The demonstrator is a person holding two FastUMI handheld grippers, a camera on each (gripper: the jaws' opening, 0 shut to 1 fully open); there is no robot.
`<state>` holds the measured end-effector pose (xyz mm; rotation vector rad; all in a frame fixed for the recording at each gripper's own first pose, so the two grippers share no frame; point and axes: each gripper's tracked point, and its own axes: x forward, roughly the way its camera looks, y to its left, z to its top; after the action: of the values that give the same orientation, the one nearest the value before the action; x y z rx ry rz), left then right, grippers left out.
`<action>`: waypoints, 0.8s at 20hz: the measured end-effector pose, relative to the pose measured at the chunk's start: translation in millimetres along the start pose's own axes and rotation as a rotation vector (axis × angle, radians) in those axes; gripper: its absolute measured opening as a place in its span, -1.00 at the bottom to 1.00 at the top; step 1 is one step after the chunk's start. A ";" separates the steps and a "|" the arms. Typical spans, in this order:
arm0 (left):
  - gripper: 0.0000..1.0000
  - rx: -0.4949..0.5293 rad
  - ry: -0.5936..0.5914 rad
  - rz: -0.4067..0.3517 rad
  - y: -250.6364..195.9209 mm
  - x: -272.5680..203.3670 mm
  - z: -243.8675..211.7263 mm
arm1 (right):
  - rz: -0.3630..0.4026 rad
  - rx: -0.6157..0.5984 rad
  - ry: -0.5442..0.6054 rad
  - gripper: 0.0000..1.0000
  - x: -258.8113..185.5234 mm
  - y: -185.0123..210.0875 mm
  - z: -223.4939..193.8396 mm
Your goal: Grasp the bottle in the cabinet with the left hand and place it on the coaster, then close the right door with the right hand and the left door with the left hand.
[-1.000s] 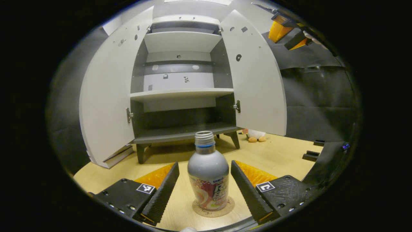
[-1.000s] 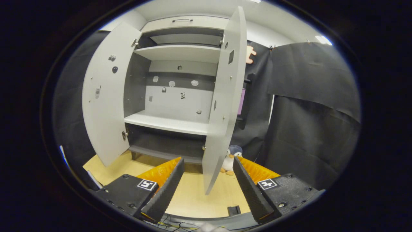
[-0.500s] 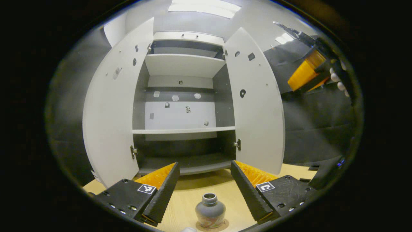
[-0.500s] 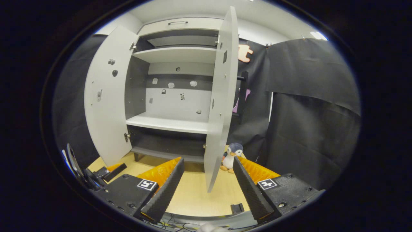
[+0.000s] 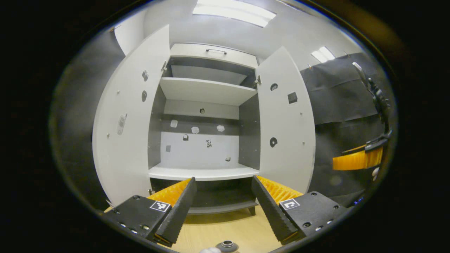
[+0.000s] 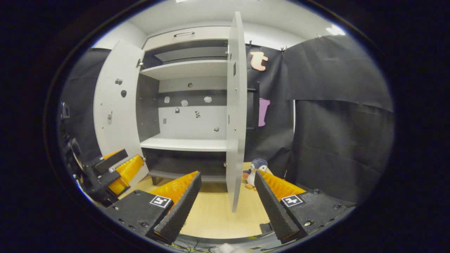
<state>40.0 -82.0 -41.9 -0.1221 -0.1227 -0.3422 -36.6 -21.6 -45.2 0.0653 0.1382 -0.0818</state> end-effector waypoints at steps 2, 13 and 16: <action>0.96 0.030 0.001 0.038 17.6 -0.2 24.6 | 0.005 0.014 -0.017 0.94 0.2 0.1 3.1; 0.94 0.234 0.042 0.362 124.8 -57.0 111.4 | -0.039 0.065 -0.110 0.98 22.2 -54.8 39.1; 0.94 0.188 0.101 0.380 113.4 -76.0 88.0 | -0.073 0.060 -0.124 0.98 37.2 -91.1 55.2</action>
<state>-1.1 61.2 22.9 0.0583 -0.0295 0.0437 -0.2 -119.0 -1.2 0.1148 0.0143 -0.1627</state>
